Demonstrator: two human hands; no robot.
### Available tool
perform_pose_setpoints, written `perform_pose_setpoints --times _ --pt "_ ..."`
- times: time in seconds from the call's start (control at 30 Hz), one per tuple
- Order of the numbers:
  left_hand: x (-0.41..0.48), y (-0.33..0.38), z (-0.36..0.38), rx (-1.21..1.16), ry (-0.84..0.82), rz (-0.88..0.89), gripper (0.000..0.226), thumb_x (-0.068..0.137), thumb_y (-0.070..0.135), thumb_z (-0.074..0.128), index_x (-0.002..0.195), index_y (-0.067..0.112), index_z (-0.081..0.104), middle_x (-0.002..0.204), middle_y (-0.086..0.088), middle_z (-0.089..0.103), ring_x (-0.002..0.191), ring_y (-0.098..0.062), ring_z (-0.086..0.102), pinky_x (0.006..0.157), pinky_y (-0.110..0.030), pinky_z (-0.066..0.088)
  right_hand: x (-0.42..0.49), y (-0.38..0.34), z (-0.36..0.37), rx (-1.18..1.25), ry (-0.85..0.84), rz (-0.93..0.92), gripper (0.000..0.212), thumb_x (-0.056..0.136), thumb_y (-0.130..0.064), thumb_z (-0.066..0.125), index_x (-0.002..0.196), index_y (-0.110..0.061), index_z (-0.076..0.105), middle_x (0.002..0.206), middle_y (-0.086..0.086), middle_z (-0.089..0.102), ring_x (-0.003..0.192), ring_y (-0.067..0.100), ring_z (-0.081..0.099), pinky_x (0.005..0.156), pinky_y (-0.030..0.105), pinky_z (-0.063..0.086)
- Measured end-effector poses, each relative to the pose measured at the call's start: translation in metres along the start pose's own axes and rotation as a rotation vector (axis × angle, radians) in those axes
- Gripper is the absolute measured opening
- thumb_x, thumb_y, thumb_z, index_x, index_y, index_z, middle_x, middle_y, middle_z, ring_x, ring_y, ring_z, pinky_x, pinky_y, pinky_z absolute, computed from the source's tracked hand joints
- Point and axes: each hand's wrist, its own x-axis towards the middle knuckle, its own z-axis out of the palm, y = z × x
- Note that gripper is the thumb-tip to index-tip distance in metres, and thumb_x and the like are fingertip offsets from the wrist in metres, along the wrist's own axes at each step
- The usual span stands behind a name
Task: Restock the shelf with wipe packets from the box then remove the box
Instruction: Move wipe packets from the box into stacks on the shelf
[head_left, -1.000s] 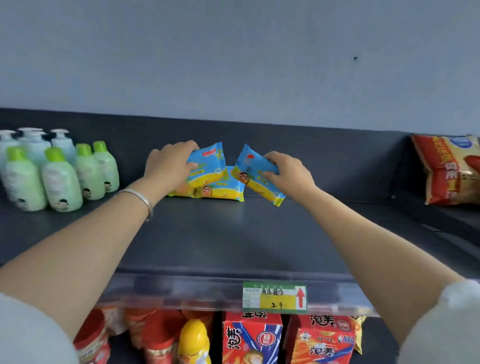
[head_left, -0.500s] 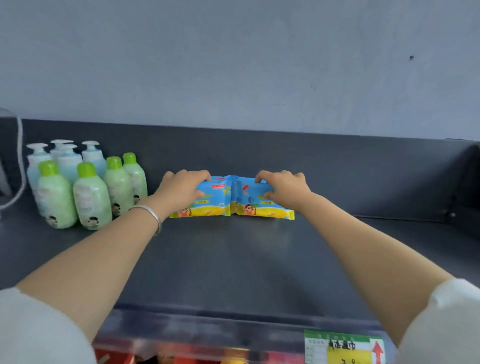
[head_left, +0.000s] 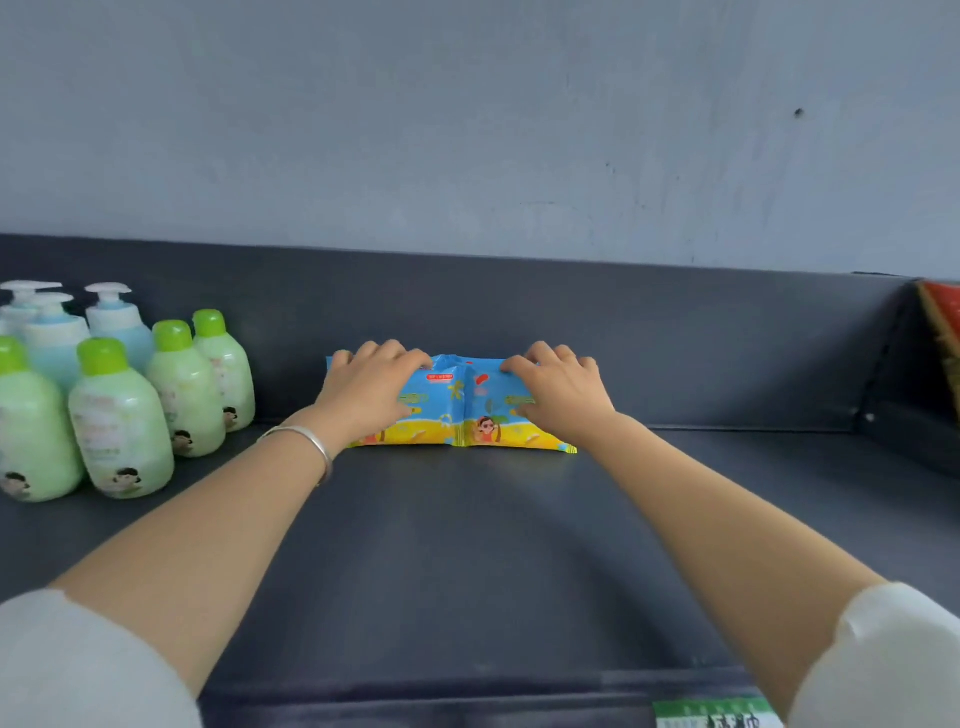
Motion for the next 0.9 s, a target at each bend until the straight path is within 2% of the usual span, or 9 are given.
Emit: perform_pose_setpoints --times 0.1,0.37,0.63,0.9 --pt "-0.001 -0.002 0.003 0.032 0.039 0.019 0.060 0.084 0.030 0.064 0.137 0.037 0.035 0.129 0.005 0.041 0.120 -0.019 0.039 0.097 -0.036 0.030 -0.001 -0.001 -0.001 -0.004 0.022 -0.002 0.055 0.090 -0.031 0.058 0.140 -0.032 0.035 0.130 0.001 0.043 0.120 0.027 0.042 0.093 0.040 0.036" --pt "-0.003 0.000 0.004 0.071 0.071 0.029 0.059 0.086 0.031 0.063 0.137 0.035 0.034 0.130 0.005 0.041 0.120 -0.019 0.039 0.097 -0.035 0.031 -0.006 -0.004 -0.001 -0.034 0.060 0.013 0.053 0.090 -0.032 0.059 0.138 -0.028 0.038 0.130 0.001 0.044 0.119 0.026 0.043 0.092 0.038 0.037" --pt "-0.007 0.019 -0.008 -0.006 0.193 0.104 0.039 0.092 0.030 0.054 0.130 0.031 0.046 0.129 0.006 0.048 0.120 -0.020 0.041 0.098 -0.036 0.029 -0.025 0.000 -0.014 -0.034 0.103 0.053 0.043 0.092 -0.029 0.055 0.134 -0.025 0.045 0.128 0.000 0.048 0.115 0.026 0.045 0.089 0.035 0.038" --pt "-0.015 0.095 -0.028 -0.127 0.219 0.240 0.021 0.095 0.027 0.046 0.114 0.024 0.055 0.108 0.007 0.061 0.106 -0.020 0.051 0.087 -0.035 0.033 -0.080 0.028 -0.042 -0.012 0.151 0.127 0.033 0.093 -0.030 0.052 0.125 -0.021 0.052 0.118 0.000 0.055 0.110 0.025 0.048 0.082 0.032 0.036"
